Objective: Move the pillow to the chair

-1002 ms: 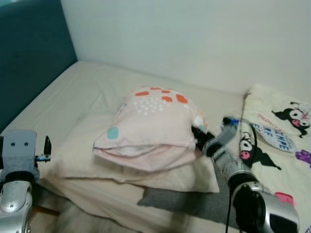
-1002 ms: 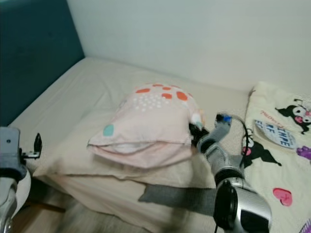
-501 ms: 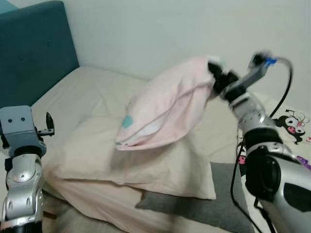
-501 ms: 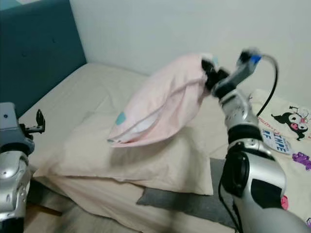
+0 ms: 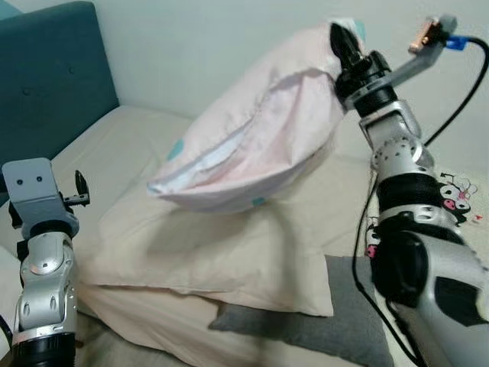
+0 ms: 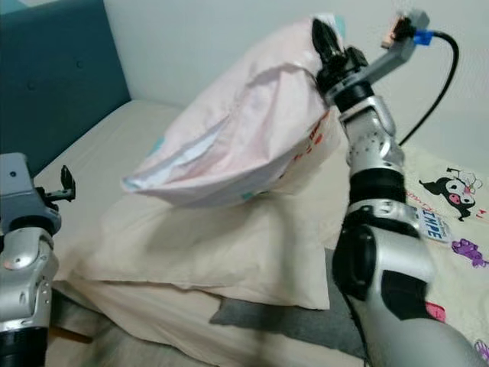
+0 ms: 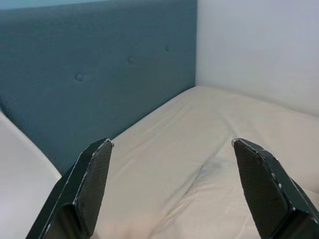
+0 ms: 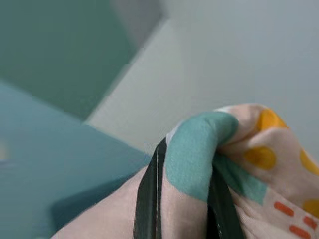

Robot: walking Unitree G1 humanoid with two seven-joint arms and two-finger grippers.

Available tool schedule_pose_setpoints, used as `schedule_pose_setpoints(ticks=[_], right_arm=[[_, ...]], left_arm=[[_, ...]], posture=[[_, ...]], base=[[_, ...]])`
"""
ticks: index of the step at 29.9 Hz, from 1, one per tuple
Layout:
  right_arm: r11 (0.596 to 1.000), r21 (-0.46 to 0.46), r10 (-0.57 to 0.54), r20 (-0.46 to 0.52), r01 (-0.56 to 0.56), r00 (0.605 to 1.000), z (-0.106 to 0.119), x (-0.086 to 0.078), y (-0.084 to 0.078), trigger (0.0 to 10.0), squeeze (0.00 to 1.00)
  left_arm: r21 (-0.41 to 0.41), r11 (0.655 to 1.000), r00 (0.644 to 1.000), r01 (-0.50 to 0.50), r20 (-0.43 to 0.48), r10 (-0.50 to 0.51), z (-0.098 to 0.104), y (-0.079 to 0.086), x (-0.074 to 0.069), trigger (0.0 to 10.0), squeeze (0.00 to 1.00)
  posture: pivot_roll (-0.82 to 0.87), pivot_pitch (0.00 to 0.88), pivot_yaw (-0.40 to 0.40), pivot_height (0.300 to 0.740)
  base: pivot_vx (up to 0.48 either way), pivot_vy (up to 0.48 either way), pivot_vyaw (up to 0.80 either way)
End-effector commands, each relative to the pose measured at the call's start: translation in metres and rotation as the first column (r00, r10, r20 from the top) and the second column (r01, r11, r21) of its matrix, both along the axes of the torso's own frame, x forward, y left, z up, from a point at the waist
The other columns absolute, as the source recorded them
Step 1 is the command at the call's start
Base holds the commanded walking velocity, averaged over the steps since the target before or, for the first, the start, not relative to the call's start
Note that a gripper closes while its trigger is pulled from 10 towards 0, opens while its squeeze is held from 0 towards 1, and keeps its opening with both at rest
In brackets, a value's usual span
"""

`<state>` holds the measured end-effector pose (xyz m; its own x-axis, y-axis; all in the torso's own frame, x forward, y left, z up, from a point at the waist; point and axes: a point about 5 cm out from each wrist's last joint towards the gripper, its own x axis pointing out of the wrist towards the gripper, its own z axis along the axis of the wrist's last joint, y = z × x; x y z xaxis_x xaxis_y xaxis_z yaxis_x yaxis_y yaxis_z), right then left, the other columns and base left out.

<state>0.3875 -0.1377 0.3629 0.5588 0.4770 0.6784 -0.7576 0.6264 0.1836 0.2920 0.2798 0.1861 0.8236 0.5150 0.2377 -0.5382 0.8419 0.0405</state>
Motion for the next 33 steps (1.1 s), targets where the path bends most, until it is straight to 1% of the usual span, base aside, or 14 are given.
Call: schedule_pose_setpoints(ticks=[1,2,3,4,6,9,10,13,14,17,25,29,33], right_arm=[[0.996,-0.021,0.087,0.185,-0.085,0.979,0.034,-0.023,0.018,0.0,0.0],[0.996,-0.021,0.087,0.185,-0.085,0.979,0.034,-0.023,0.018,0.0,0.0],[0.993,-0.028,0.12,0.203,-0.117,0.972,0.036,-0.028,0.025,0.0,0.0],[0.993,-0.028,0.12,0.203,-0.117,0.972,0.036,-0.028,0.025,0.0,0.0],[0.983,-0.036,0.184,0.23,-0.18,0.956,0.038,-0.034,0.035,0.0,0.0],[0.975,-0.036,0.221,0.24,-0.219,0.945,0.037,-0.037,0.039,0.0,0.0],[0.975,-0.036,0.221,0.24,-0.219,0.945,0.037,-0.037,0.039,0.0,0.0],[0.968,-0.022,0.249,0.242,-0.251,0.938,0.037,-0.04,0.043,0.0,0.0],[0.968,-0.022,0.249,0.242,-0.251,0.938,0.037,-0.04,0.043,0.0,0.0],[0.961,-0.013,0.272,0.237,-0.277,0.933,0.035,-0.042,0.048,0.0,0.0],[0.945,0.0,0.318,0.243,-0.328,0.916,0.034,-0.051,0.053,0.0,0.0],[0.93,0.012,0.352,0.253,-0.367,0.901,0.034,-0.055,0.057,0.0,0.0],[0.917,0.015,0.383,0.247,-0.398,0.89,0.031,-0.058,0.063,0.0,0.0]], left_arm=[[0.018,0.998,0.998,-0.066,0.022,0.066,0.006,0.013,-0.002,10.0,0.0],[0.018,0.998,0.998,-0.066,0.022,0.066,0.006,0.013,-0.002,10.0,0.0],[0.023,0.995,0.995,-0.093,0.029,0.093,0.009,0.018,-0.004,10.0,0.0],[0.023,0.995,0.995,-0.093,0.029,0.093,0.009,0.018,-0.004,10.0,0.0],[0.047,0.985,0.984,-0.167,0.066,0.164,0.023,0.032,-0.01,10.0,0.0],[0.073,0.973,0.972,-0.218,0.105,0.21,0.036,0.04,-0.015,10.0,0.0],[0.073,0.973,0.972,-0.218,0.105,0.21,0.036,0.04,-0.015,10.0,0.0],[0.113,0.959,0.959,-0.26,0.143,0.243,0.049,0.044,-0.02,10.0,0.0],[0.113,0.959,0.959,-0.26,0.143,0.243,0.049,0.044,-0.02,10.0,0.0],[0.154,0.947,0.954,-0.283,0.147,0.262,0.052,0.046,-0.021,10.0,0.0],[0.168,0.94,0.95,-0.298,0.142,0.276,0.051,0.046,-0.02,10.0,0.0],[0.199,0.934,0.952,-0.297,0.13,0.276,0.051,0.044,-0.019,10.0,0.0],[0.198,0.932,0.951,-0.303,0.12,0.284,0.048,0.043,-0.02,10.0,0.0]], posture=[[0.04,0.0,-0.101,0.74],[0.04,0.0,-0.101,0.74],[0.04,0.0,-0.101,0.74],[0.04,0.0,-0.101,0.74],[0.05,0.0,-0.103,0.74],[0.05,0.0,-0.104,0.74],[0.05,0.0,-0.104,0.74],[0.06,0.0,-0.107,0.74],[0.06,0.0,-0.107,0.74],[0.07,0.0,-0.11,0.74],[0.07,0.0,-0.11,0.74],[0.07,0.0,-0.113,0.74],[0.08,0.0,-0.117,0.74]], base=[[0.0,0.0,0.48],[0.0,0.0,0.48],[0.0,0.0,0.8],[0.0,0.0,0.8],[0.0,0.0,0.8],[0.0,0.0,0.8],[0.0,0.0,0.8],[0.0,0.0,0.8],[0.0,0.0,0.8],[0.0,0.0,0.8],[0.0,0.0,0.8],[0.0,0.0,0.8],[0.0,0.0,0.8]])
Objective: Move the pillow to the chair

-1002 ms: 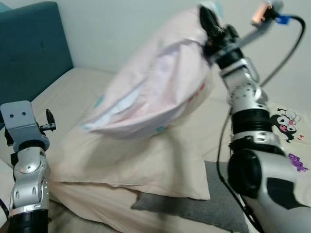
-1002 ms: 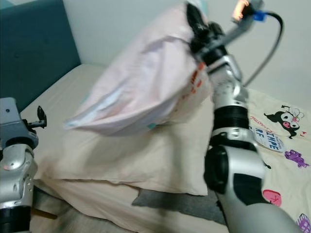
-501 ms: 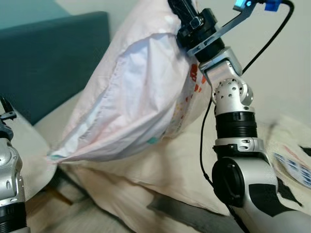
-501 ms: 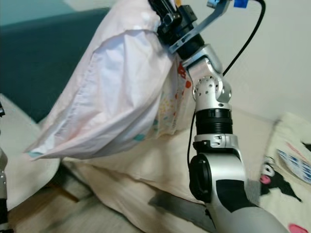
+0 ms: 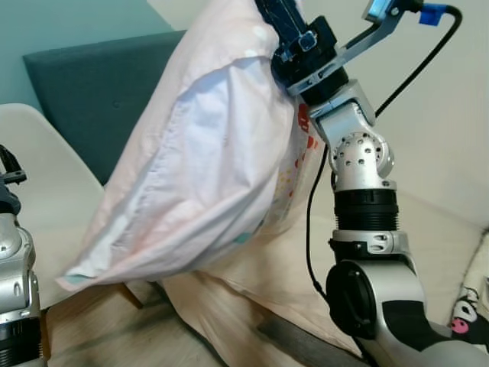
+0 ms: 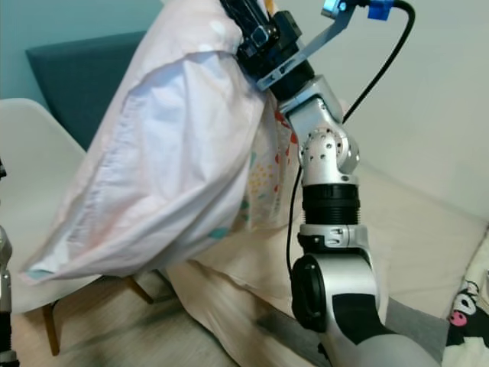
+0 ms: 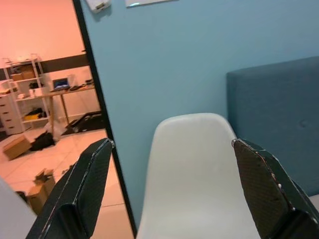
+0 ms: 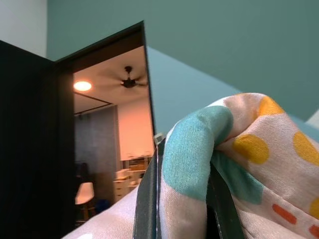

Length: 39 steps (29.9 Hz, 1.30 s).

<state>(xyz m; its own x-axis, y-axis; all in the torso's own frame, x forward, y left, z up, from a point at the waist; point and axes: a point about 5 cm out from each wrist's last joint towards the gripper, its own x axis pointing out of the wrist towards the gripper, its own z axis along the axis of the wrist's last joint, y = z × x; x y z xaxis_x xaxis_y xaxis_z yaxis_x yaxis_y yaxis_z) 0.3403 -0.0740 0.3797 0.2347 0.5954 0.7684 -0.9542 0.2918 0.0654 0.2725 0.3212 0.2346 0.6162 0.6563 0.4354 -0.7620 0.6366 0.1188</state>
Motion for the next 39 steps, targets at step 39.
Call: schedule_pose_setpoints(ticks=[39], right_arm=[[0.987,0.007,0.16,-0.02,-0.16,0.987,-0.019,-0.02,0.026,0.0,0.0]], left_arm=[[-0.175,0.956,0.962,0.236,-0.093,-0.255,-0.032,-0.055,0.025,10.0,0.0]], posture=[[0.08,0.0,-0.104,0.74]], base=[[-0.073,0.0,0.8]])
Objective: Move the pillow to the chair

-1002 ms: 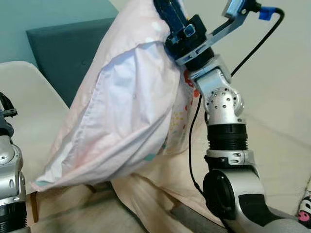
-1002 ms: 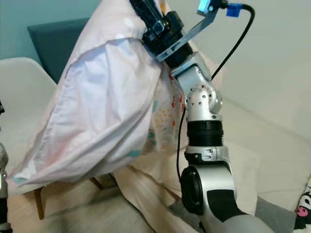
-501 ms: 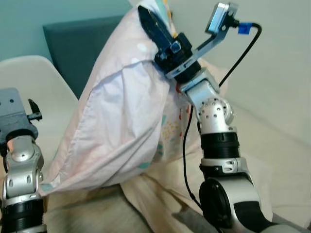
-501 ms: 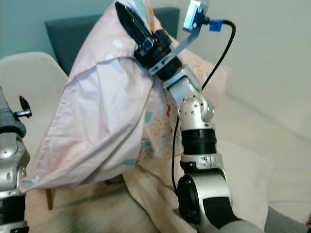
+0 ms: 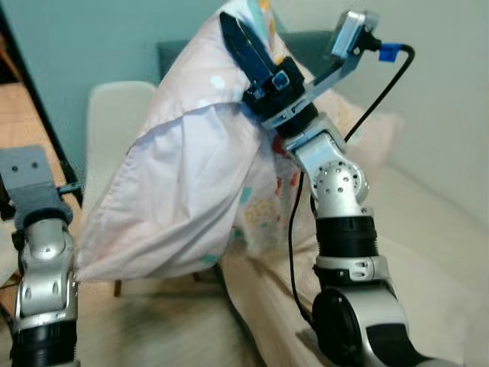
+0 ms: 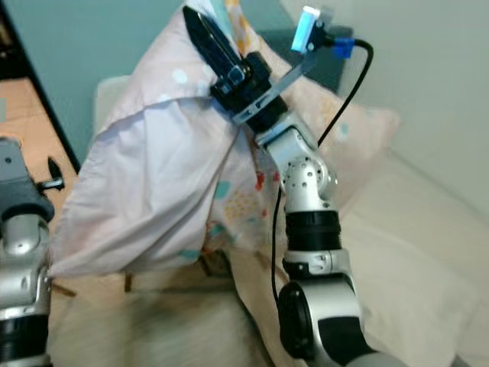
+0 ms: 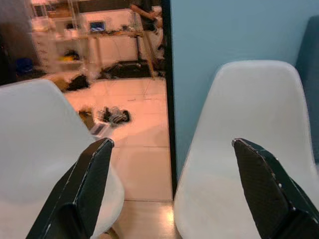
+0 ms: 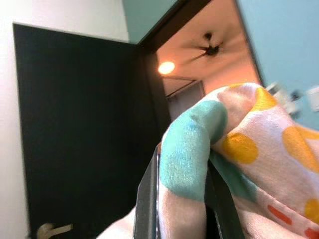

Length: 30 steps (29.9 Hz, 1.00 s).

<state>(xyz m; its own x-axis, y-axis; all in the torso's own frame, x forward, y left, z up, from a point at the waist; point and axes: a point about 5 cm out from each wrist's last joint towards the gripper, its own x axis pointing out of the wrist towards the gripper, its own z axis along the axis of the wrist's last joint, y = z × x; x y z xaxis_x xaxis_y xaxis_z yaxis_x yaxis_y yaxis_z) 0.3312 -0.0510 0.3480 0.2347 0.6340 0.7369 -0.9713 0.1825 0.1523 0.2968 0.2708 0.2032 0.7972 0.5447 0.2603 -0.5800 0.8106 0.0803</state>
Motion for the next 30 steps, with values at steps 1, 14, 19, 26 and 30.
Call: schedule_pose_setpoints(ticks=[1,14,19,26,30], right_arm=[[0.999,0.025,0.044,0.072,-0.046,0.996,0.013,-0.01,0.003,0.0,0.0],[0.999,0.016,0.047,0.045,-0.048,0.998,0.01,-0.012,0.008,0.0,0.0],[1.0,-0.008,0.024,0.008,-0.024,1.0,0.004,-0.007,0.01,0.0,0.0],[0.967,-0.215,-0.159,-0.09,0.137,0.983,-0.024,0.014,0.021,10.0,0.0],[0.917,-0.337,-0.255,-0.082,0.214,0.963,-0.037,0.022,0.027,10.0,0.0]], left_arm=[[-0.008,1.0,1.0,0.015,-0.003,-0.015,0.0,-0.004,0.001,10.0,0.0],[0.005,0.998,0.998,0.062,-0.012,-0.062,-0.002,-0.015,0.004,10.0,0.0],[-0.007,0.996,0.996,0.091,-0.016,-0.091,-0.003,-0.019,0.006,10.0,0.0],[-0.026,0.985,0.985,0.169,-0.022,-0.17,-0.006,-0.033,0.009,10.0,0.0],[-0.035,0.979,0.979,0.202,-0.011,-0.202,-0.004,-0.039,0.012,10.0,0.0]], posture=[[0.08,0.0,-0.104,0.74],[0.07,0.0,-0.106,0.74],[0.07,0.0,-0.105,0.74],[0.07,0.0,-0.108,0.74],[0.07,0.0,-0.111,0.74]], base=[[0.0,0.0,0.8],[0.0,0.0,0.8],[0.0,0.0,0.8],[0.0,0.0,0.54],[0.0,0.0,0.0]])
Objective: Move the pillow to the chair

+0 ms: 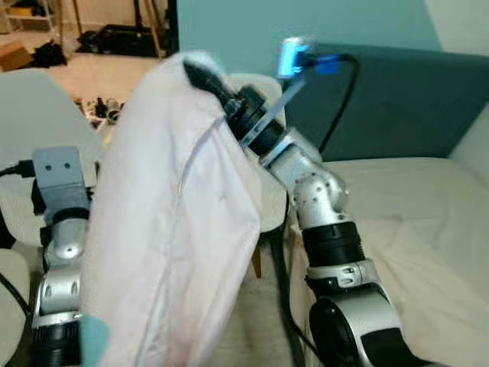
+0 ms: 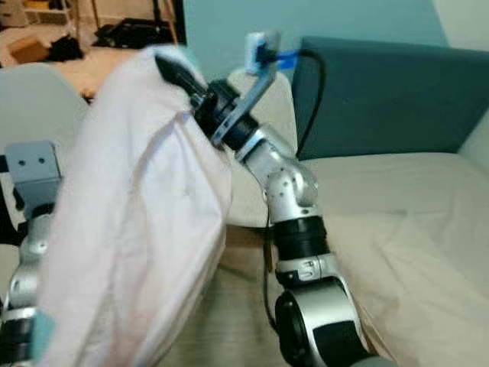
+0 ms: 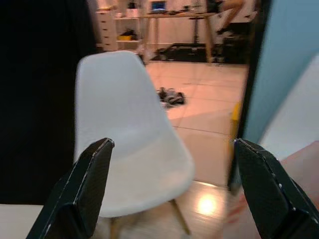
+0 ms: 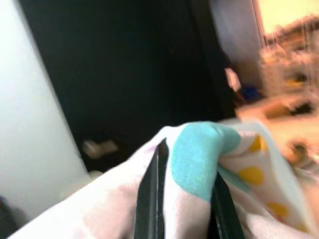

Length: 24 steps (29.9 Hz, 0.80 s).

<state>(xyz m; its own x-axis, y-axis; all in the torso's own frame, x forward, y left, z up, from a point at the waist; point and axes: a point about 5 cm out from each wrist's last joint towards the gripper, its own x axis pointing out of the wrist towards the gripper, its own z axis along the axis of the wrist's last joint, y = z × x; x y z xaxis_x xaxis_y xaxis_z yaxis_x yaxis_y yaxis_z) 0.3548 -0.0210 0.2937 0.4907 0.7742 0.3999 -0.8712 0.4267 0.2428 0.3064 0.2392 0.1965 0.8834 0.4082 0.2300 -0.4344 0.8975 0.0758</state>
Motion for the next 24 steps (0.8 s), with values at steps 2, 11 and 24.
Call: schedule_pose_setpoints(ticks=[2,11,24], right_arm=[[0.999,0.015,-0.044,0.099,0.043,0.994,0.017,-0.002,-0.003,10.0,0.0],[0.975,-0.172,-0.118,0.147,0.143,0.982,-0.001,0.012,-0.013,10.0,0.0],[0.937,-0.202,-0.27,0.104,0.286,0.957,-0.025,0.027,-0.054,10.0,0.0]], left_arm=[[-0.015,0.999,0.999,0.036,0.009,-0.035,0.003,-0.008,0.002,10.0,0.0],[0.027,0.995,0.994,0.096,0.043,-0.097,0.016,-0.018,0.01,10.0,0.0],[0.03,0.996,0.995,0.088,-0.049,-0.086,-0.01,-0.01,-0.003,10.0,0.0]], posture=[[0.07,0.0,-0.111,0.74],[0.12,0.0,-0.148,0.74],[0.09,0.0,-0.103,0.74]], base=[[0.0,0.0,0.0],[0.313,0.0,0.32],[0.352,0.0,0.49]])
